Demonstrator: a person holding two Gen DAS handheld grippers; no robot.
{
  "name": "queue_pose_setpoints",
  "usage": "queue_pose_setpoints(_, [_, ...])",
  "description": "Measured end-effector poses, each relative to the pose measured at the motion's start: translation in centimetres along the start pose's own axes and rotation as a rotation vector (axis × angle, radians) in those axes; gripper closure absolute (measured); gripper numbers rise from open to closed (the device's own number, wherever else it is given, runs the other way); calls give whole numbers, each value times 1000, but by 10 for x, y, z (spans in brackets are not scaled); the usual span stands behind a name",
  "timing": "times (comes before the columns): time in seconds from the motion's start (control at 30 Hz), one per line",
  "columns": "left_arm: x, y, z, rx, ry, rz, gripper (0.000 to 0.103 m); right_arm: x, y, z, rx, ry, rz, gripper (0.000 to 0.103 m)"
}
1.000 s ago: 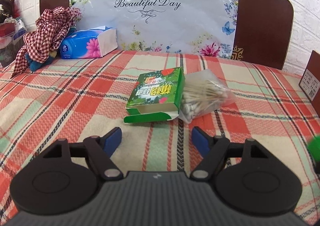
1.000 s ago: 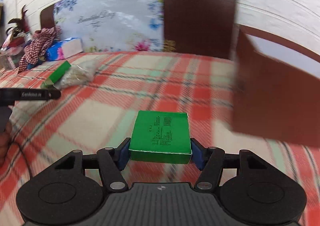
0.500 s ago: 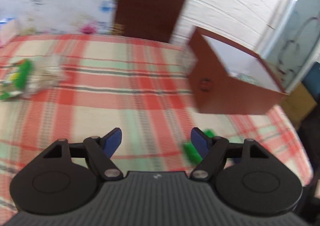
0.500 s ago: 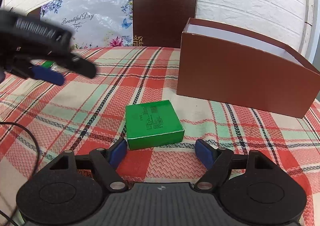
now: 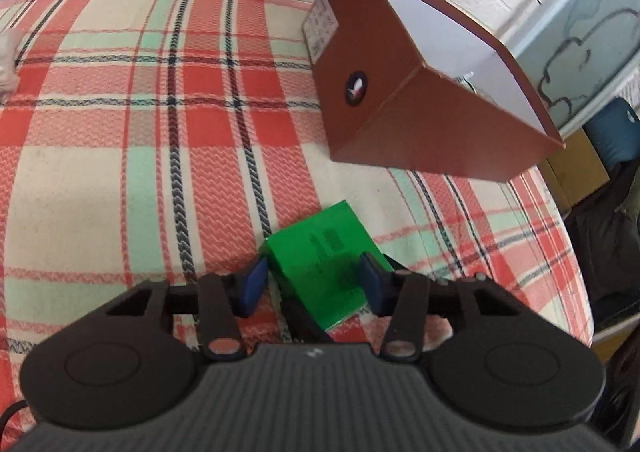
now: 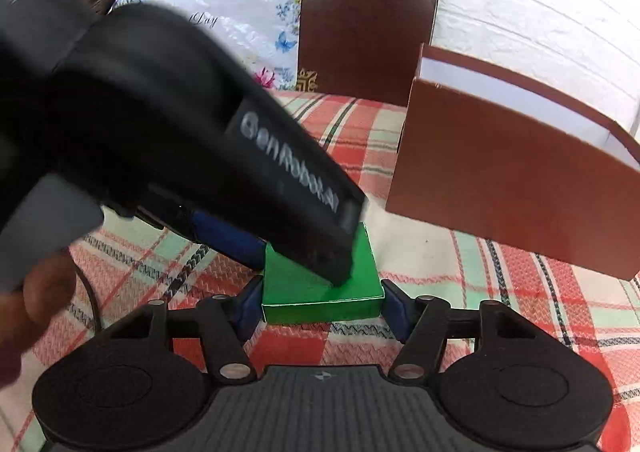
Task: Organize objects
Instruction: 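Carry the green box into the brown box and open the left gripper, then move the left gripper back to the green snack packet on the table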
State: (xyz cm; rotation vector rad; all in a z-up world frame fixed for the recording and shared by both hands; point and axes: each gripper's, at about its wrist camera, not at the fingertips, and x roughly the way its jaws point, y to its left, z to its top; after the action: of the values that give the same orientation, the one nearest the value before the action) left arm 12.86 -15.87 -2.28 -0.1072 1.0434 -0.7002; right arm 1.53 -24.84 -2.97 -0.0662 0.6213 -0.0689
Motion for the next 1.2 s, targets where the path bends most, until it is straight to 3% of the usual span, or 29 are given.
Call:
queue_pose_setpoints(0.2, [-50, -39, 19, 114, -170, -30, 58, -39, -6, 13, -5, -245, -80, 42])
queue_pose_setpoints(0.37, [-51, -87, 63, 216, -275, -99, 57, -50, -47, 47, 32, -388, -200, 42])
queue_pose_setpoints(0.47, [-24, -110, 89, 251, -302, -119, 54, -29, -77, 71, 65, -404, -259, 38])
queue_pose_setpoints(0.53, [2, -121, 100, 288, -346, -53, 50, -2, -91, 82, 59, -378, -308, 18])
queue_pose_setpoints(0.57, [14, -124, 105, 296, -329, 7, 51, 13, -97, 84, 49, -324, -341, 22])
queue_pose_setpoints(0.6, [26, -127, 110, 271, -273, 43, 53, 20, -103, 84, 75, -281, -353, 38])
queue_pose_setpoints(0.63, [30, -122, 111, 235, -227, -6, 53, 14, -108, 80, 119, -284, -332, 44])
queue_pose_setpoints(0.67, [28, -116, 107, 209, -215, -79, 52, 2, -111, 70, 157, -326, -297, 42])
queue_pose_setpoints(0.7, [23, -112, 100, 212, -222, -102, 52, -12, -109, 58, 175, -372, -285, 34])
queue_pose_setpoints(0.73, [16, -111, 91, 238, -240, -92, 52, -23, -105, 46, 185, -402, -294, 28])
queue_pose_setpoints(0.8, [3, -103, 67, 270, -281, -84, 51, -42, -95, 20, 229, -429, -286, 26])
queue_pose_setpoints(0.9, [-21, -93, 31, 344, -411, -35, 48, -46, -84, -1, 274, -369, -229, 27])
queue_pose_setpoints(1.0, [-29, -82, 15, 333, -390, -2, 46, -40, -76, 2, 226, -331, -207, 31])
queue_pose_setpoints(1.2, [-10, -46, 7, 215, -251, 88, 45, -30, -95, 5, 267, -264, -190, 30])
